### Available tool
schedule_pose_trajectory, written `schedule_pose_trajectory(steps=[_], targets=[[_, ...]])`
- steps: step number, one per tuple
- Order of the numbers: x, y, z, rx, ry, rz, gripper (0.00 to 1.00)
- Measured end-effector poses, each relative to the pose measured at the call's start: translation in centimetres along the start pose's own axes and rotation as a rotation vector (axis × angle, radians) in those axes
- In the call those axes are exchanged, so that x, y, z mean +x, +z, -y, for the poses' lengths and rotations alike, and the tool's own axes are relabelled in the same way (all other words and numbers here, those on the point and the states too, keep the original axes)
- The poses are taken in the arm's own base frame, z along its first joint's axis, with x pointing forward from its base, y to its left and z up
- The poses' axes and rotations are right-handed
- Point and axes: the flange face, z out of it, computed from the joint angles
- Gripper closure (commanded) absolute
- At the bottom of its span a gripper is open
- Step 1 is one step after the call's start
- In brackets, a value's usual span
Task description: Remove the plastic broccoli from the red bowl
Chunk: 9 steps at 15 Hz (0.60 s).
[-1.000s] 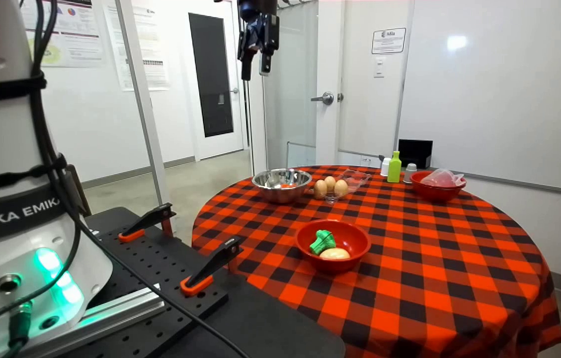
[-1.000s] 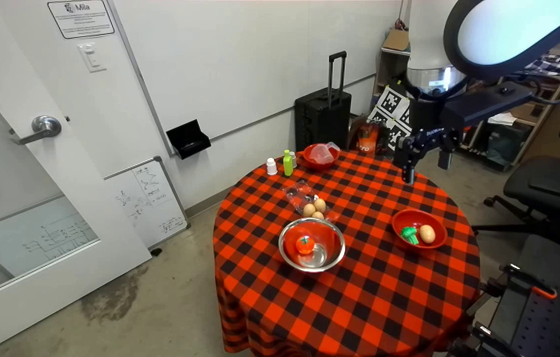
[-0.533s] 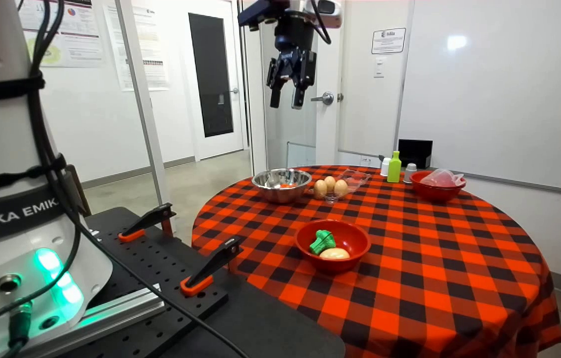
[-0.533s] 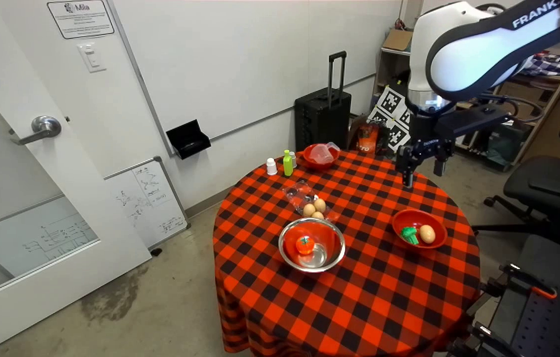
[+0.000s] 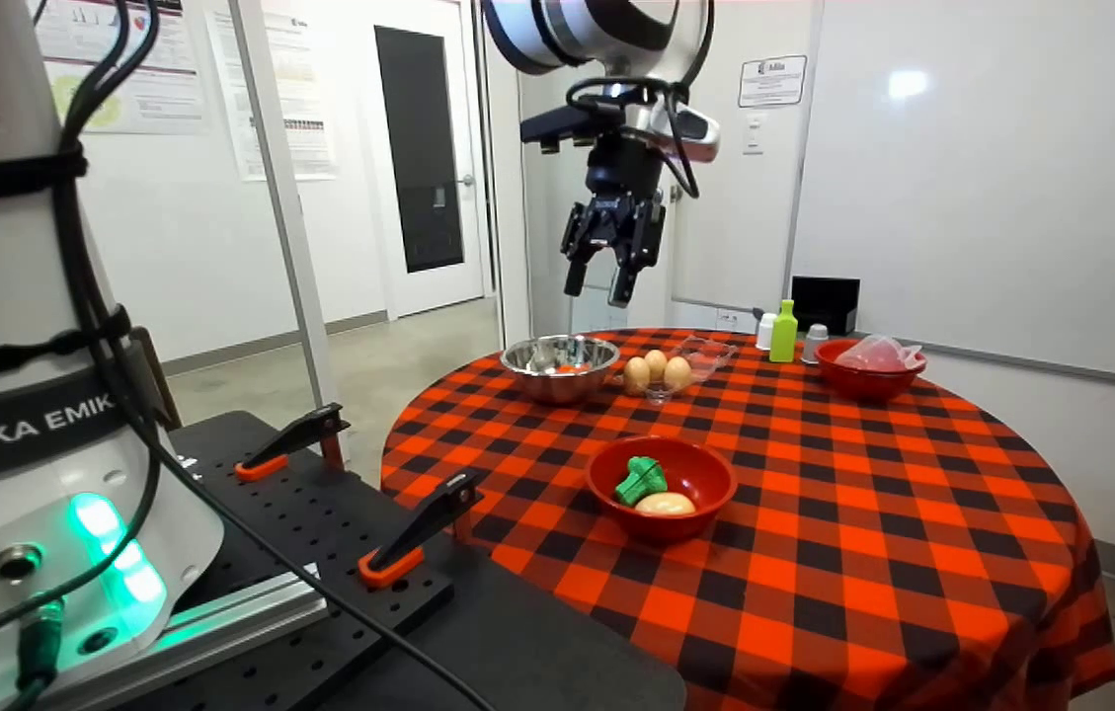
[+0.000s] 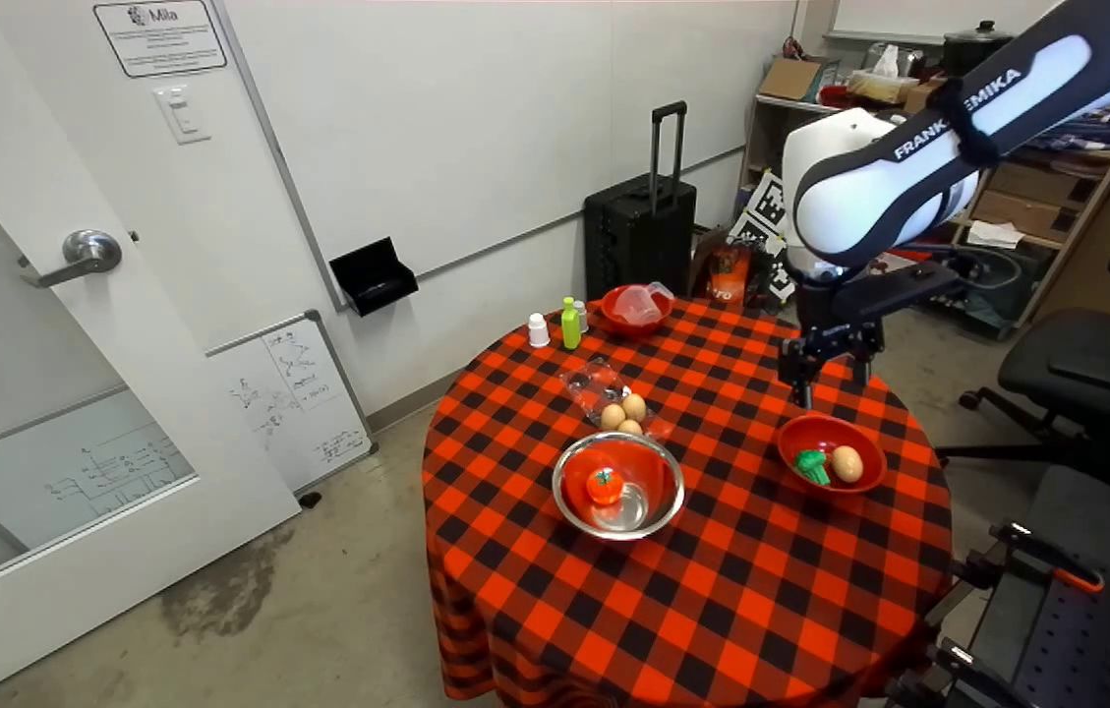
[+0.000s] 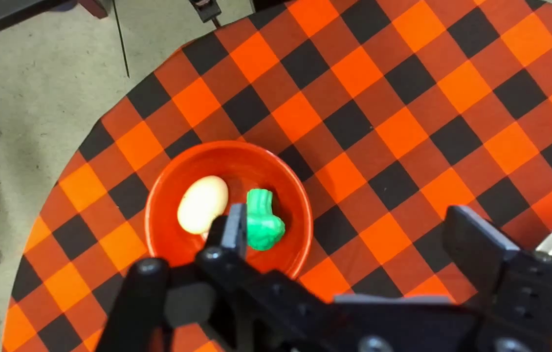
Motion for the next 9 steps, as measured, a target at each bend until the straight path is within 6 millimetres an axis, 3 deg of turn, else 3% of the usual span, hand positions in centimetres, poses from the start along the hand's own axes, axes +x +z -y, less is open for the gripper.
schedule_pose_trajectory(steps=[9], targets=[[6.5,7.7,-3.2,-0.050,0.102,0.056,0.00]])
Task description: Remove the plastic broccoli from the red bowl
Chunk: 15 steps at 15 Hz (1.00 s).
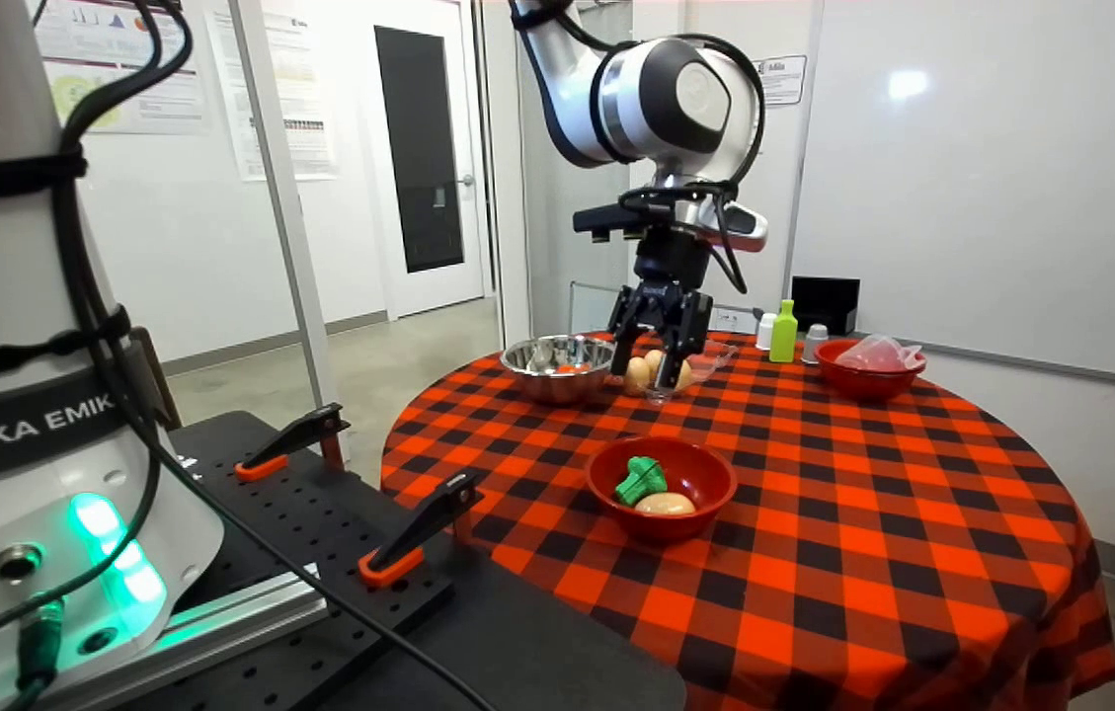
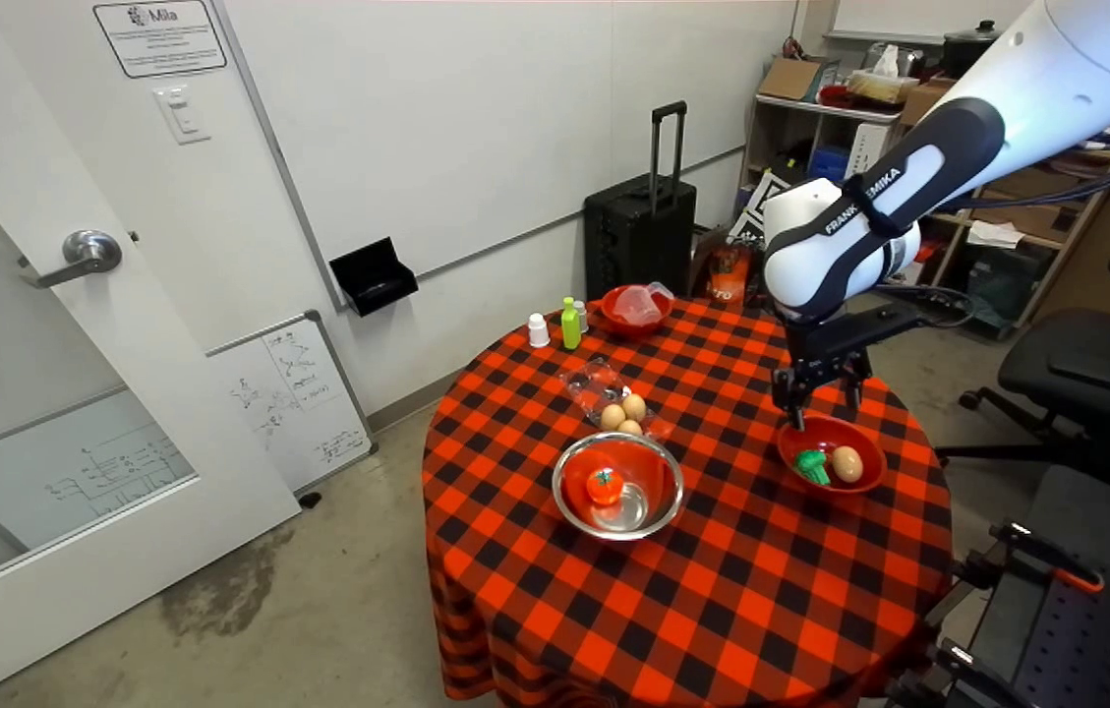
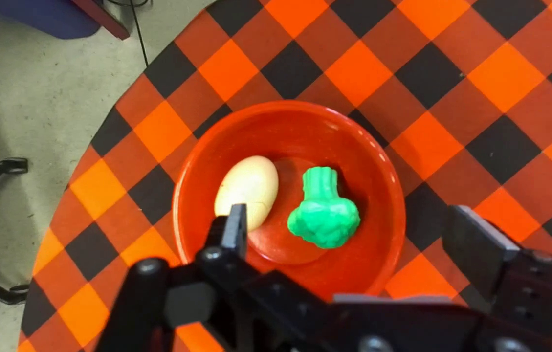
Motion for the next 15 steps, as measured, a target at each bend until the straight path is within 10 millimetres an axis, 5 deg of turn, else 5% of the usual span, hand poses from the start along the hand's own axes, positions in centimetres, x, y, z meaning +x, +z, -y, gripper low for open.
schedule_pose_trajectory(steps=[6,15], targets=[[2.4,3.7,-0.5,0.004,0.061,0.040,0.00],[2.7,3.7,-1.3,0.007,0.081,0.037,0.00]])
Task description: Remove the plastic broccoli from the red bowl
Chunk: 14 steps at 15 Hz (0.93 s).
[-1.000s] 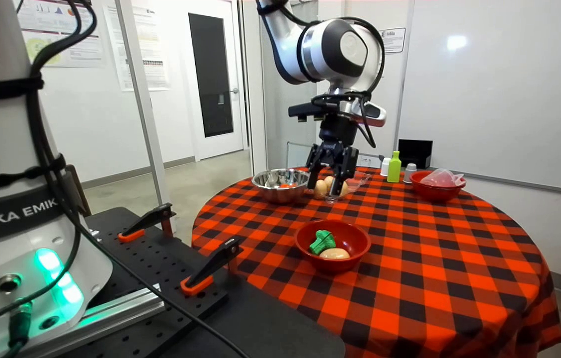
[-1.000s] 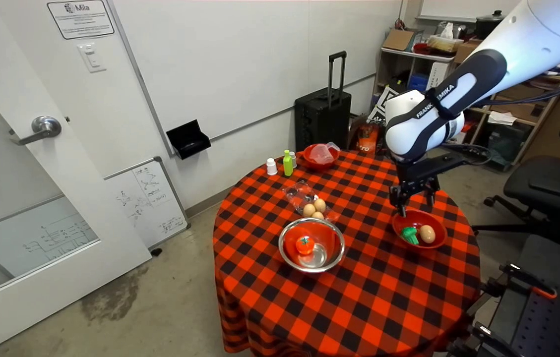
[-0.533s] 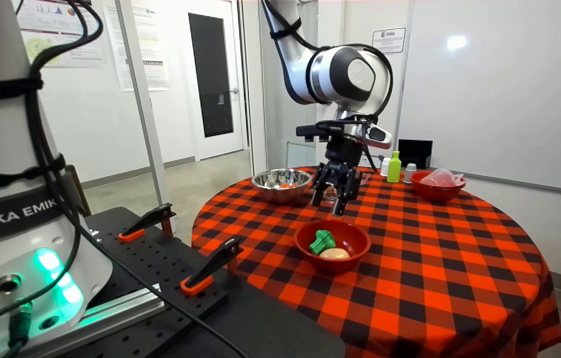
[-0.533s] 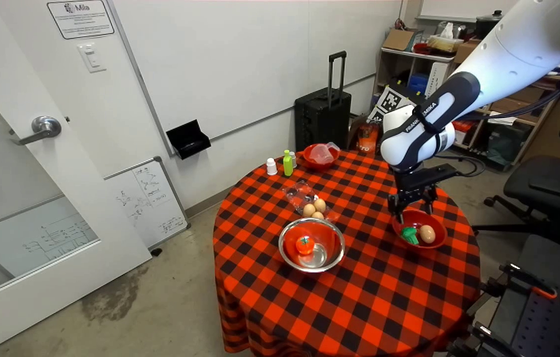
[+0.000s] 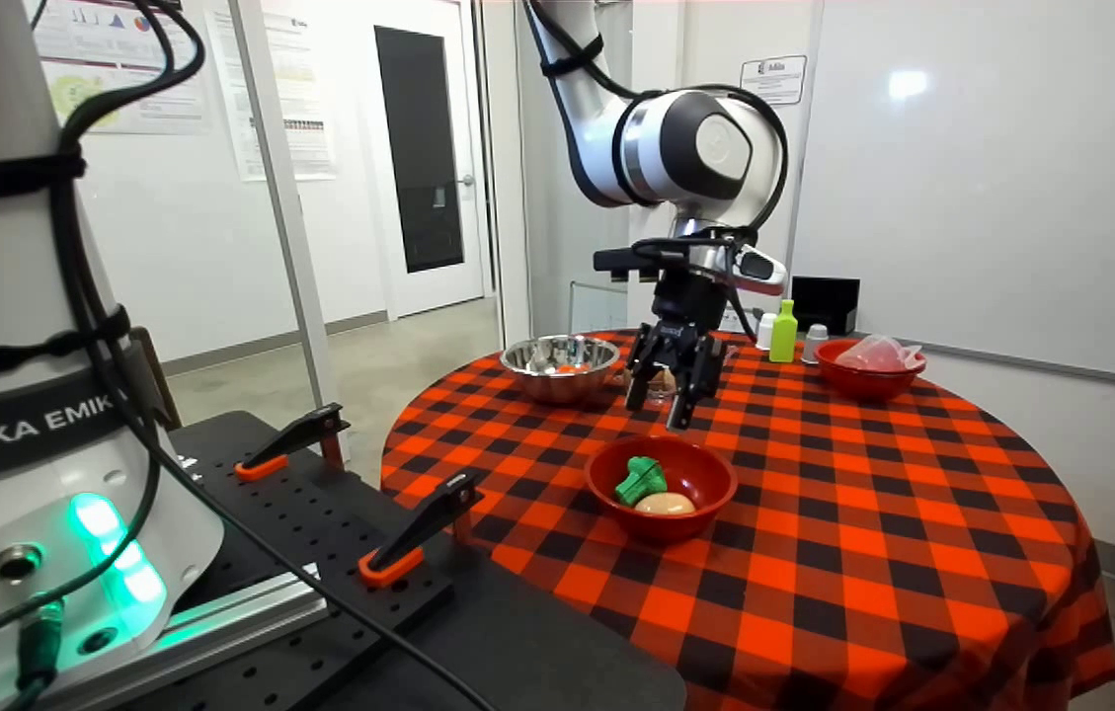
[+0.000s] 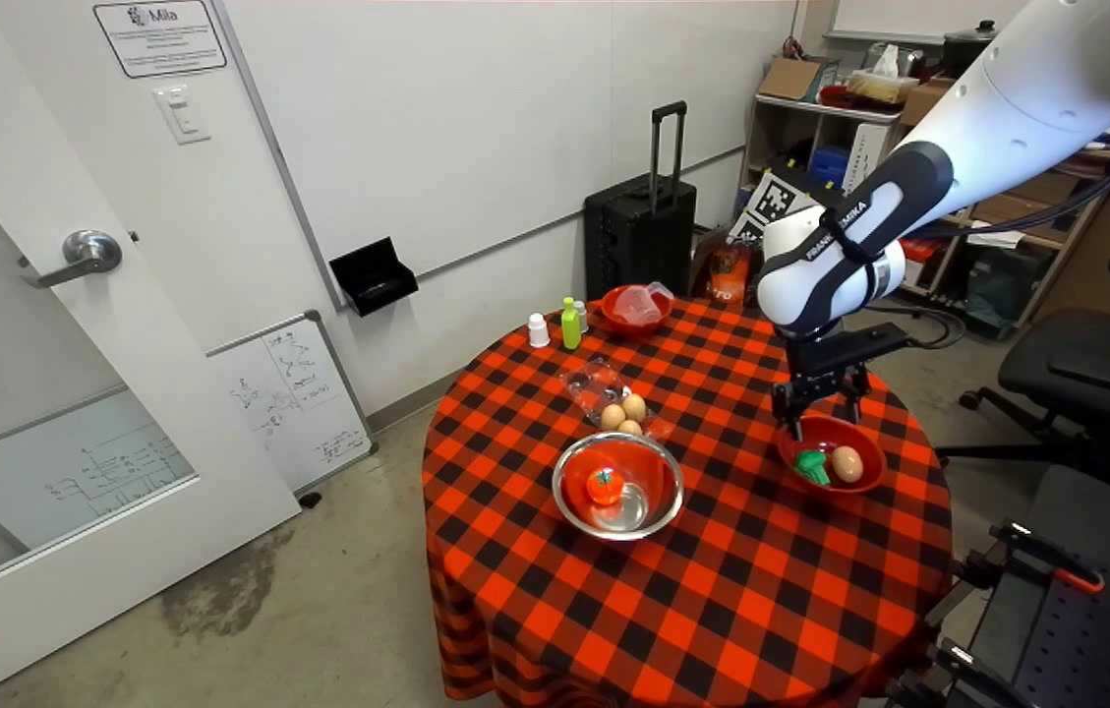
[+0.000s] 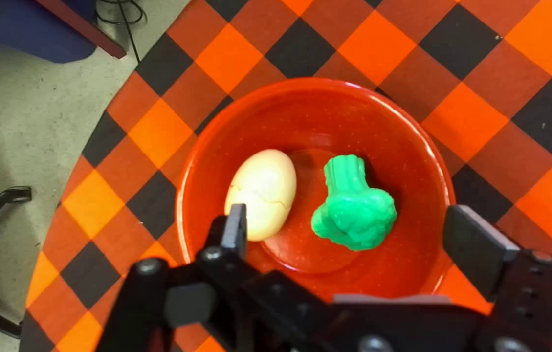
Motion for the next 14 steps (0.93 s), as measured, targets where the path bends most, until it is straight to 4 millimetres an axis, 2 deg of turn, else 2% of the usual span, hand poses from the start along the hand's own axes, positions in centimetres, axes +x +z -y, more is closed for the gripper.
schedule_pose_trajectory(steps=[4,8,10,11,14], targets=[[0.3,0.4,-1.1,-0.009,0.005,-0.003,0.00],[0.5,1.5,-0.8,-0.015,-0.014,0.002,0.00],[0.6,2.1,-0.6,-0.019,-0.019,0.007,0.07],[0.6,2.4,-0.6,-0.020,-0.021,0.010,0.14],[0.7,2.9,-0.4,-0.023,-0.025,0.016,0.10]])
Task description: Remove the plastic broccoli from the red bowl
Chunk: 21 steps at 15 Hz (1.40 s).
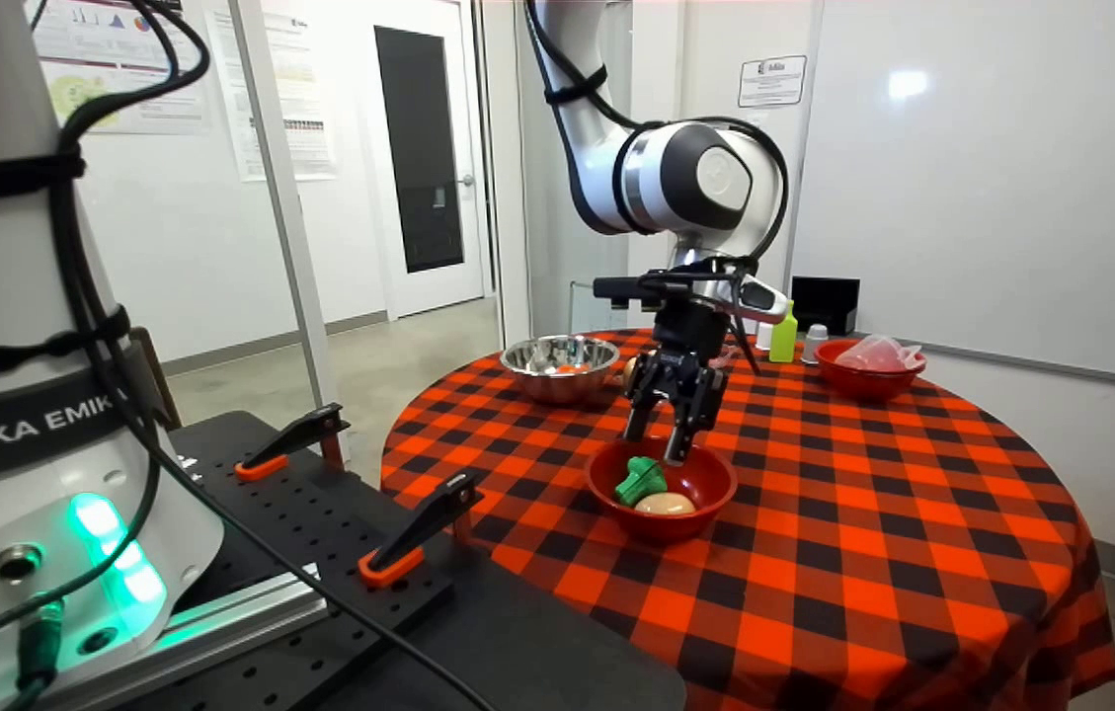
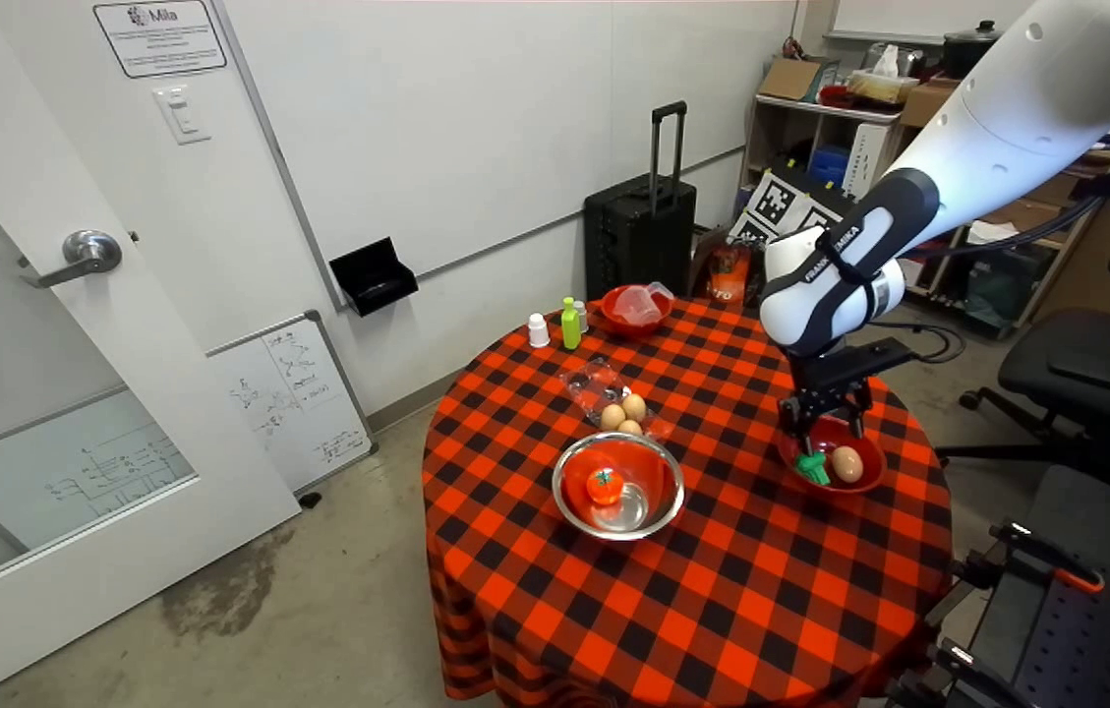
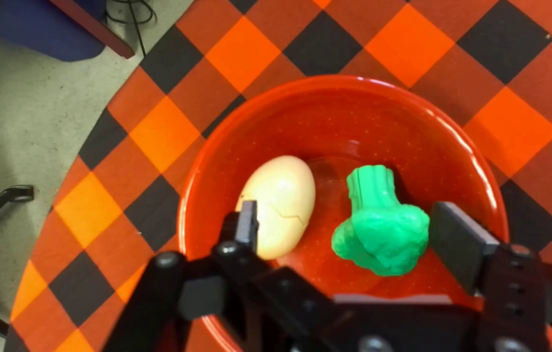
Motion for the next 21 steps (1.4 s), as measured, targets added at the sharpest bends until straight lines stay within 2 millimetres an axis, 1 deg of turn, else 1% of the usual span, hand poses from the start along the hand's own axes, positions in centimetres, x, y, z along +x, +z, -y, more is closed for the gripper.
schedule_pose_trajectory(steps=[2,4,10,13,15,19,21], targets=[[0.1,0.3,0.2,-0.002,-0.003,0.004,0.08],[0.2,0.5,0.4,-0.003,-0.007,0.006,0.10],[0.2,0.9,1.3,-0.007,-0.023,0.009,0.10],[0.4,1.4,1.9,-0.010,-0.034,0.014,0.13],[0.6,1.8,2.2,-0.012,-0.041,0.017,0.12],[1.2,2.5,2.4,-0.018,-0.046,0.022,0.14],[1.6,2.8,2.5,-0.020,-0.046,0.022,0.19]])
